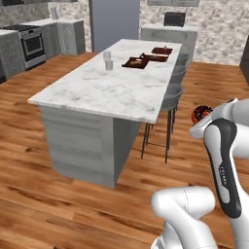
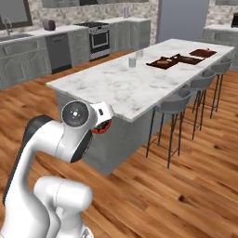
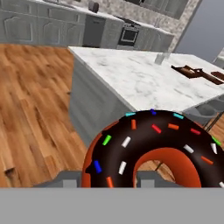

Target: Take the donut and cupcake from the fridge and place them on the empty tray on the dining counter.

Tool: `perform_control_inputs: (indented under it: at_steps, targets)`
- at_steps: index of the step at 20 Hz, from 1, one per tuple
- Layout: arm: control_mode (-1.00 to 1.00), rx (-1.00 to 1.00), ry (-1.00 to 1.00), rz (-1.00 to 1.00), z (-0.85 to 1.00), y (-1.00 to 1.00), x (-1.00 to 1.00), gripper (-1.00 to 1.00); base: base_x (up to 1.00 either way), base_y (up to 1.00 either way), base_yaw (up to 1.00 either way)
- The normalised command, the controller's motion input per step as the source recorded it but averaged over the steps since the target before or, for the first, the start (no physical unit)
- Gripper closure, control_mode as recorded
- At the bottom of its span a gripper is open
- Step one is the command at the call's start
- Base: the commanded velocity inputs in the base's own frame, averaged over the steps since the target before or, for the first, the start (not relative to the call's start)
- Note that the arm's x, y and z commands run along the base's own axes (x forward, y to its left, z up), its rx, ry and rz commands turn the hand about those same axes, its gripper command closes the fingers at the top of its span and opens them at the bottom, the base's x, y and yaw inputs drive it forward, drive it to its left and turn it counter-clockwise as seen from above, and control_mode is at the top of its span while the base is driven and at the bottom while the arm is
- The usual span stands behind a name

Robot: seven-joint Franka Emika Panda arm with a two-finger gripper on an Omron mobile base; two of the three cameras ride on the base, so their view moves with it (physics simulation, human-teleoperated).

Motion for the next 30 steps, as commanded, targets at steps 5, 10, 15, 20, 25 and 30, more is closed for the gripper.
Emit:
perform_control_inputs:
  at_steps: [5,10,15,20,25,30]
  targets:
    - [1.0,0.0,0.0,0.0,0.0,0.0,0.0,1.0,0.89,-1.0,0.07]
    - [1.0,0.0,0.0,0.0,0.0,0.0,0.0,1.0,0.9,-1.0,0.27]
    - [1.0,0.0,0.0,0.0,0.0,0.0,0.0,1.0,0.41,-1.0,0.28]
    - [1.0,0.0,0.0,0.0,0.0,0.0,0.0,1.0,0.19,-1.0,0.2]
    - [1.0,0.0,0.0,0.0,0.0,0.0,0.0,1.0,0.54,-1.0,0.19]
    - [1.0,0.0,0.0,0.0,0.0,0.0,0.0,1.0,0.66,-1.0,0.24]
